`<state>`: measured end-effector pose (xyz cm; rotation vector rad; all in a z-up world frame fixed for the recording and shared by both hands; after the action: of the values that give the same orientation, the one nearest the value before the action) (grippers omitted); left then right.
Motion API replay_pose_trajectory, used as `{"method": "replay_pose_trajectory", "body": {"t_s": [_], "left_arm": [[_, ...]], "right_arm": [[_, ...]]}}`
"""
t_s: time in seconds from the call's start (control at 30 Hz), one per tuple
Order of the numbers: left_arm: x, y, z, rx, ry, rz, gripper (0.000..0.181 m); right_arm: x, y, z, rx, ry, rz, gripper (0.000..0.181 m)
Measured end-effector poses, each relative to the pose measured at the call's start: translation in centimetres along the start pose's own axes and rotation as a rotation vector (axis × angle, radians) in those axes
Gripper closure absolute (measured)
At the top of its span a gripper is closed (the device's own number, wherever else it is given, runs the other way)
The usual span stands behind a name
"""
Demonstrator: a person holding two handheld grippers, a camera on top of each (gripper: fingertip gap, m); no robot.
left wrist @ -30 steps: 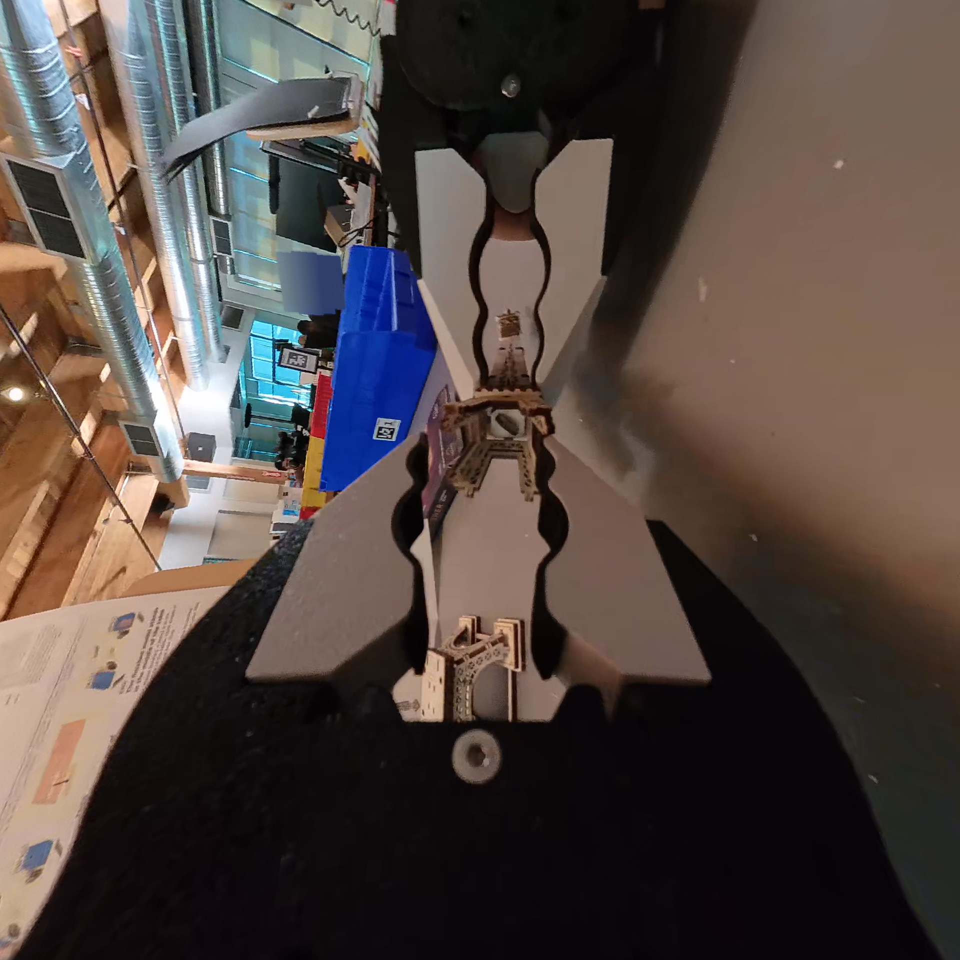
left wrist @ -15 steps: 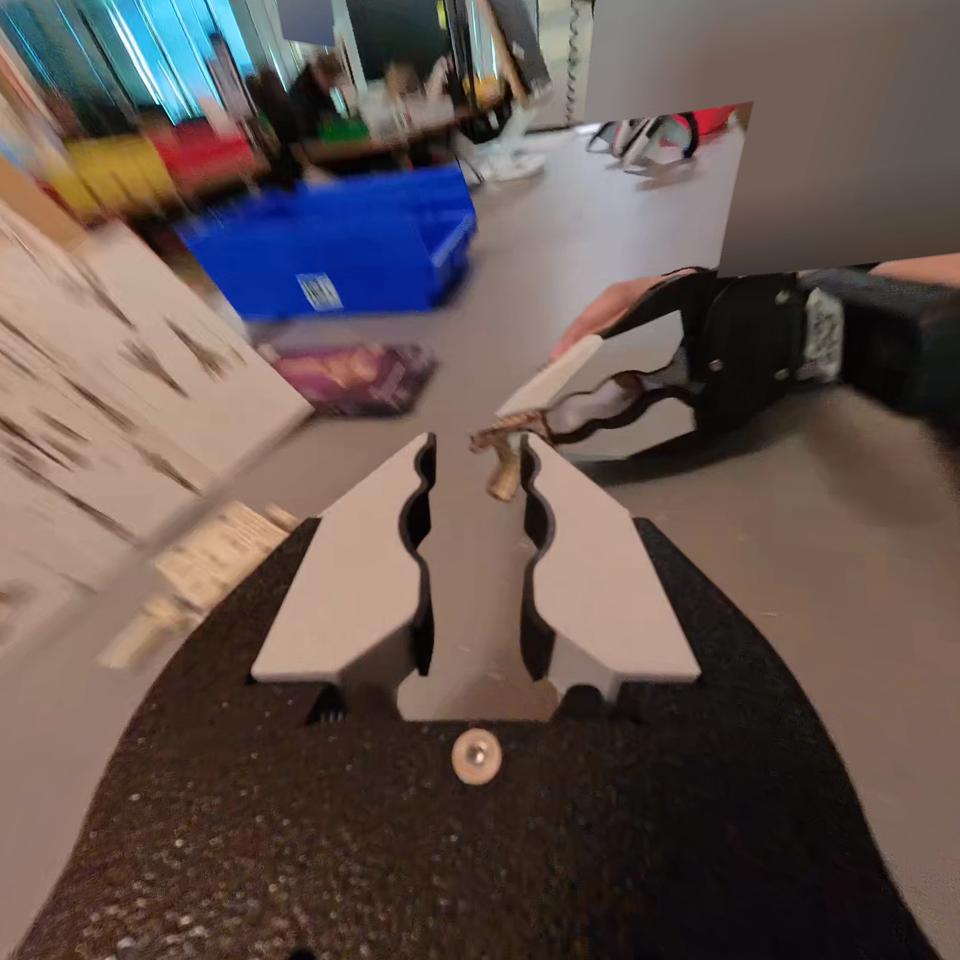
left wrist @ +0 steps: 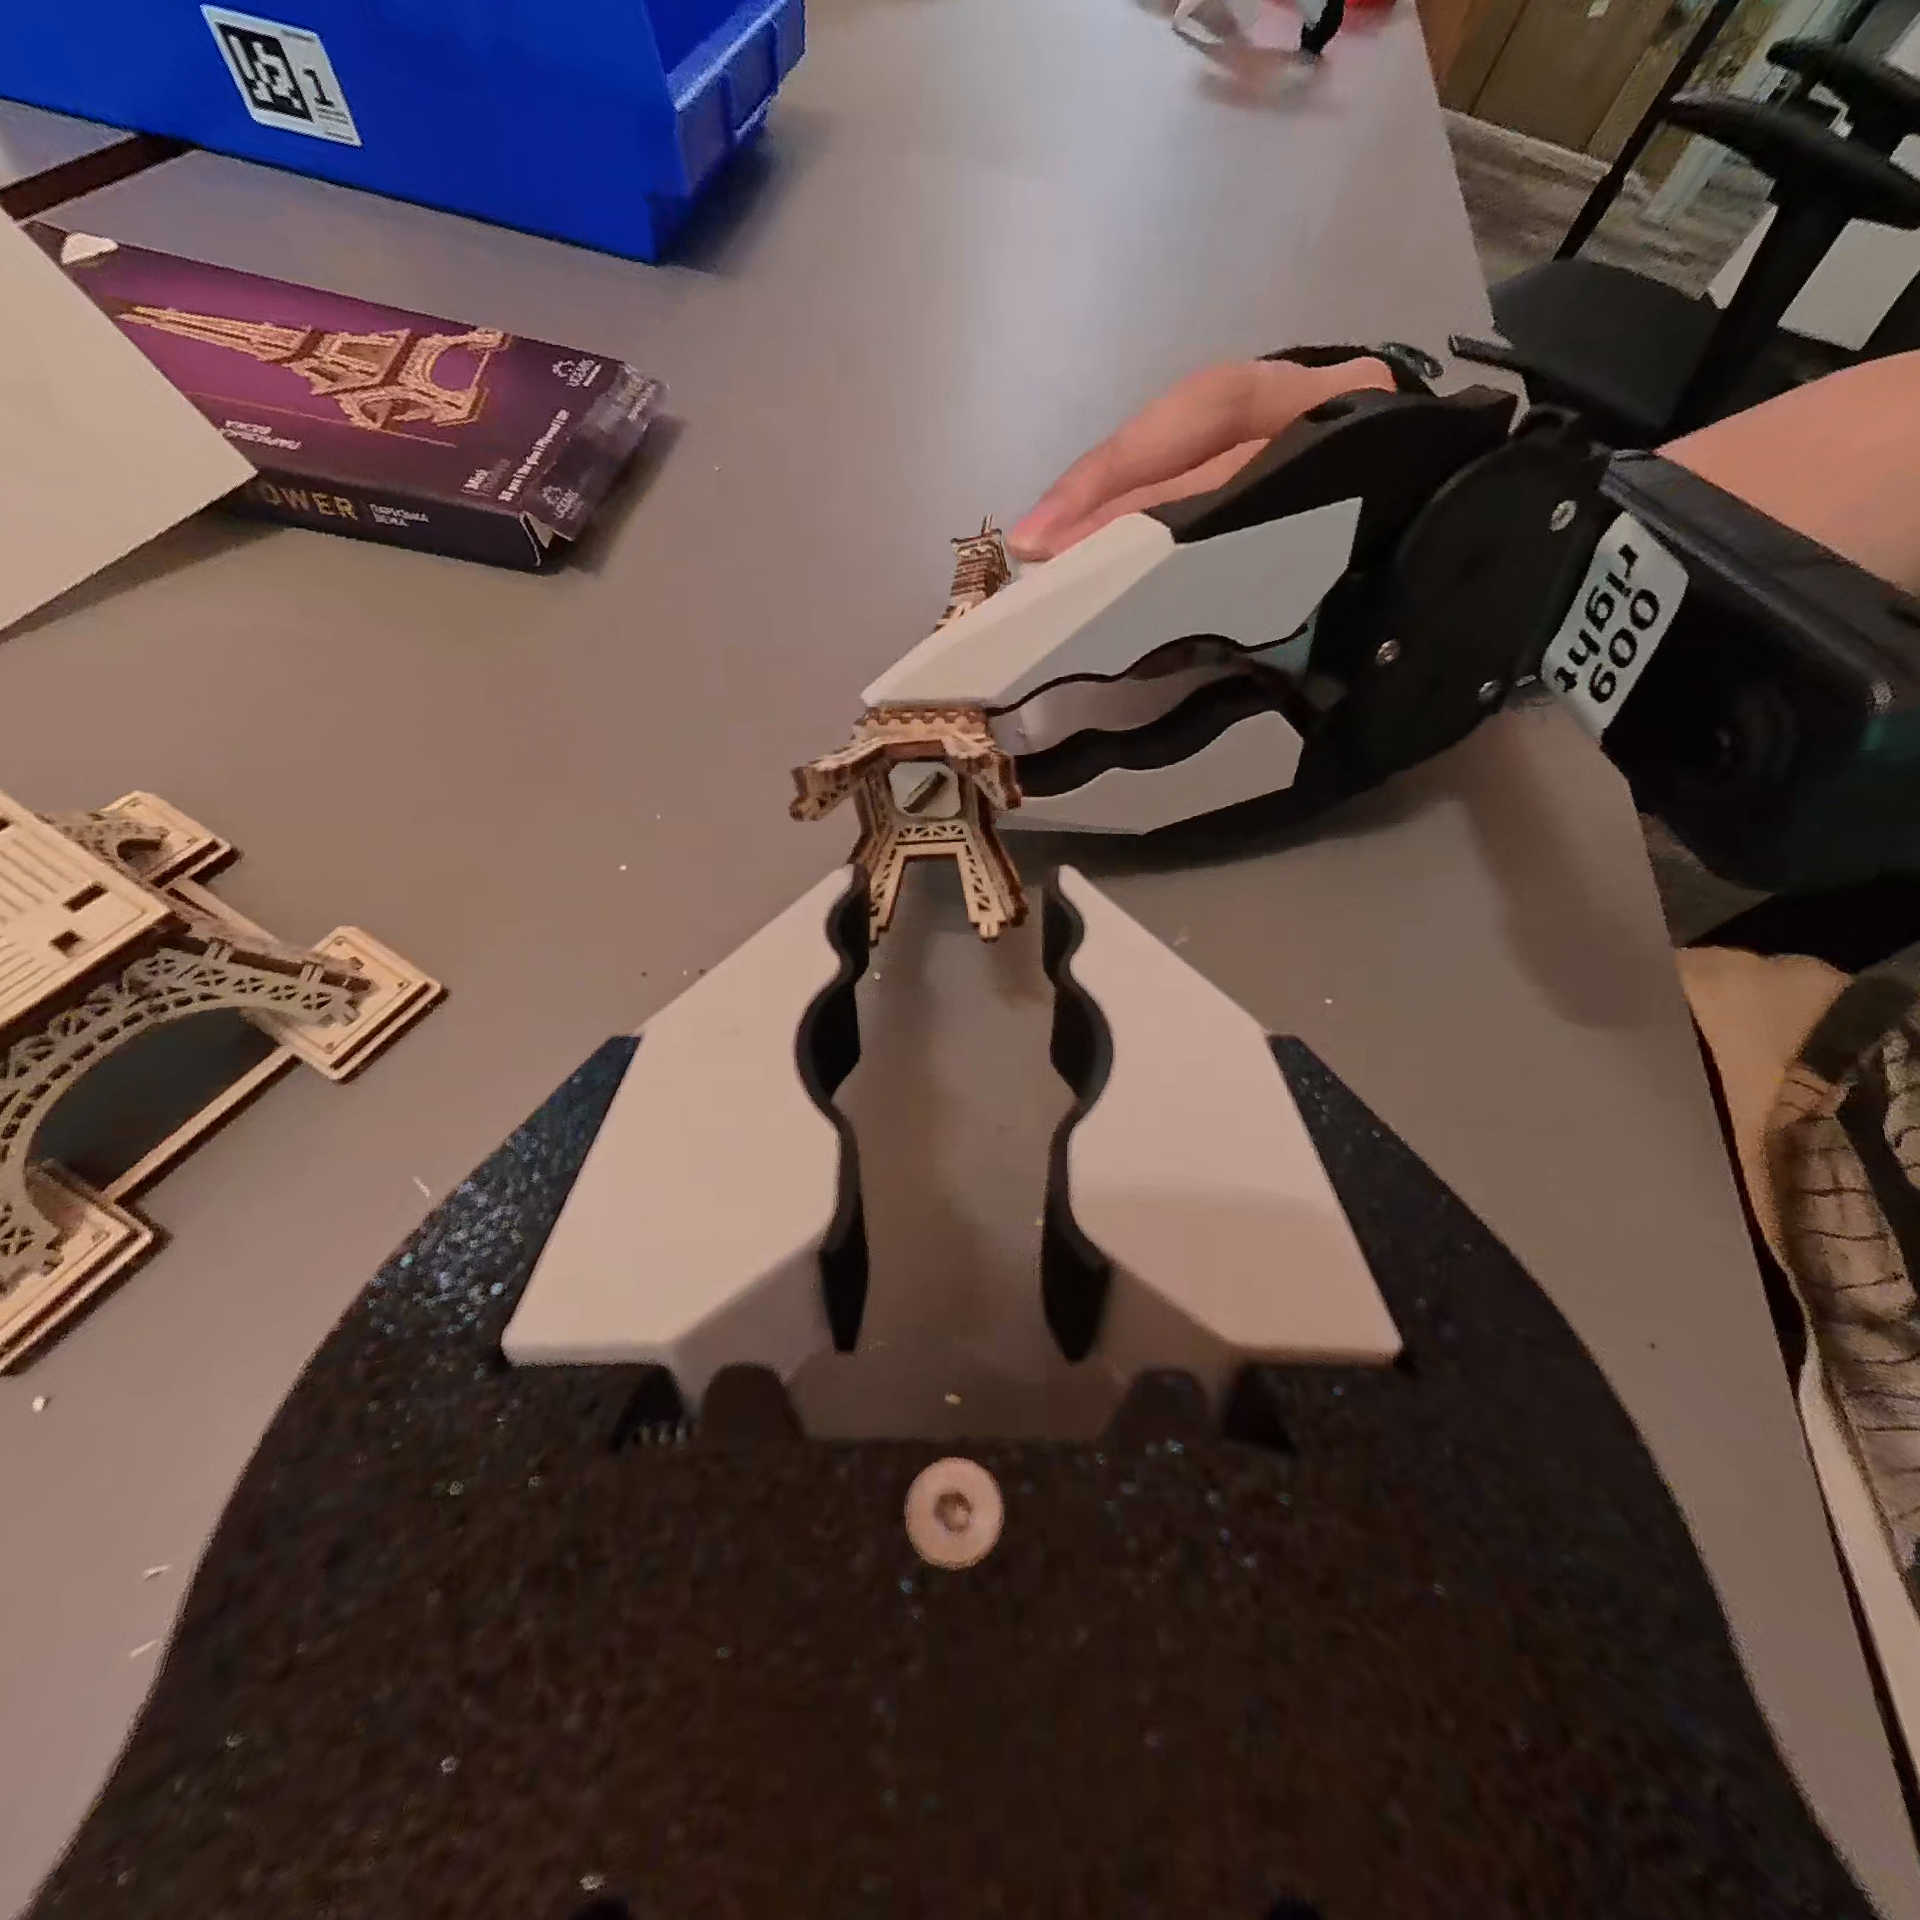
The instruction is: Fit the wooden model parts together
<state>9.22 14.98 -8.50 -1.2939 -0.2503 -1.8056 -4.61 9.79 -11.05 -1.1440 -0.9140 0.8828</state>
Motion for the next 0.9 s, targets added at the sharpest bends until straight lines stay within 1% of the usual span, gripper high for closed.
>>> {"method": "replay_pose_trajectory", "body": {"t_s": [0.03, 0.1, 0.27, 0.47, 0.57, 0.63, 0.7, 0.9], "left_arm": [[0.06, 0.1, 0.05, -0.003, -0.01, 0.016, 0.154], [0.23, 0.22, 0.07, -0.003, -0.025, 0.03, 0.153], [0.43, 0.09, 0.18, 0.005, -0.03, 0.007, 0.151], [0.41, 0.38, 0.1, -0.03, -0.054, 0.087, 0.155], [0.4, 0.26, 0.02, 0.0, -0.052, 0.067, 0.156], [0.38, 0.04, -0.18, 0.007, -0.044, 0.055, 0.162], [0.41, 0.01, -0.29, 0.022, -0.047, 0.06, 0.163], [0.45, 0.04, -0.33, 0.007, -0.048, 0.082, 0.163]], "right_arm": [[-0.03, 0.0, 0.0, 0.0, 0.0, -0.001, 0.164], [-0.07, -0.09, 0.03, -0.006, -0.001, -0.009, 0.164], [-0.11, -0.2, 0.07, 0.0, -0.012, -0.034, 0.164], [0.16, -0.07, 0.09, -0.002, -0.027, -0.009, 0.164], [0.16, -0.04, 0.02, -0.009, -0.02, 0.001, 0.164], [0.23, -0.05, 0.04, -0.014, -0.024, 0.007, 0.164], [0.37, 0.0, 0.06, -0.029, -0.013, 0.034, 0.164], [0.3, -0.09, 0.08, -0.017, -0.004, 0.02, 0.164]]}}
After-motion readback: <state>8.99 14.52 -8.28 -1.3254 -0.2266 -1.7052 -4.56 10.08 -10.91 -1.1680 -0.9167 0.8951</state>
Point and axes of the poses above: each gripper's, where its closed fingertips meet, z back along the fingers, x out of its top, y = z × x across the jaws, the point moved 9 cm from there along z, back along the fingers, and after that the axes turned 9 degrees about z, right-handed, at the moved point
